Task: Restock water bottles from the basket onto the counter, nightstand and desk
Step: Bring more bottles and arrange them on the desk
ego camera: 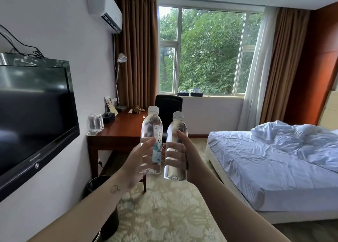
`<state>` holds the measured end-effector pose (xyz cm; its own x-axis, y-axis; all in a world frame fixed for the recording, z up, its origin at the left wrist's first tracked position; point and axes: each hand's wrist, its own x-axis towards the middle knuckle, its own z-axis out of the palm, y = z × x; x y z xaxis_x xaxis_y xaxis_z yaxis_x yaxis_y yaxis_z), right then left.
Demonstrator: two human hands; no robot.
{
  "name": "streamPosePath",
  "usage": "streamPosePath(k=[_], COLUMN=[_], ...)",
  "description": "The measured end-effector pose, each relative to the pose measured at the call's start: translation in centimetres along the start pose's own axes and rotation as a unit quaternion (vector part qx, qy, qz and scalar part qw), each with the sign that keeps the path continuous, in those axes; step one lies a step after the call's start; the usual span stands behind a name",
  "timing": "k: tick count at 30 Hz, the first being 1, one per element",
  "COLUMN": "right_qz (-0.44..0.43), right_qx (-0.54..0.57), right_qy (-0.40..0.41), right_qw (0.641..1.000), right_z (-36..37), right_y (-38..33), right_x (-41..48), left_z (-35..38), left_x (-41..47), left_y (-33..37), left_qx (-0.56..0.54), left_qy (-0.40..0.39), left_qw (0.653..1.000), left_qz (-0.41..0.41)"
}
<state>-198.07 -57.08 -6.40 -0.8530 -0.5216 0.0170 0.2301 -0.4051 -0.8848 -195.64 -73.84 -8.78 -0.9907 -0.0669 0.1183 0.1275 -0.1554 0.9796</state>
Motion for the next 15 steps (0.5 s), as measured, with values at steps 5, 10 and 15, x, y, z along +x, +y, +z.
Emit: streamPosePath(k=[5, 10, 15], right_qz=[-0.010, -0.019, -0.018], right_qx=[-0.006, -0.004, -0.009], right_qy=[0.006, -0.001, 0.018], right_qw=[1.000, 1.000, 1.000], right_z=[-3.0, -7.0, -10.7], right_y=[-1.2, -3.6, -6.5], right_x=[4.2, 9.4, 14.4], left_z=[0.8, 2.5, 4.4], left_x=[5.3, 11.8, 18.5], left_y=[-0.9, -1.5, -1.8], left_qx=[0.008, -0.005, -0.026], left_qy=[-0.006, -0.014, -0.008], left_qw=[1.000, 1.000, 1.000], left_qz=[-0.002, 0.008, 0.010])
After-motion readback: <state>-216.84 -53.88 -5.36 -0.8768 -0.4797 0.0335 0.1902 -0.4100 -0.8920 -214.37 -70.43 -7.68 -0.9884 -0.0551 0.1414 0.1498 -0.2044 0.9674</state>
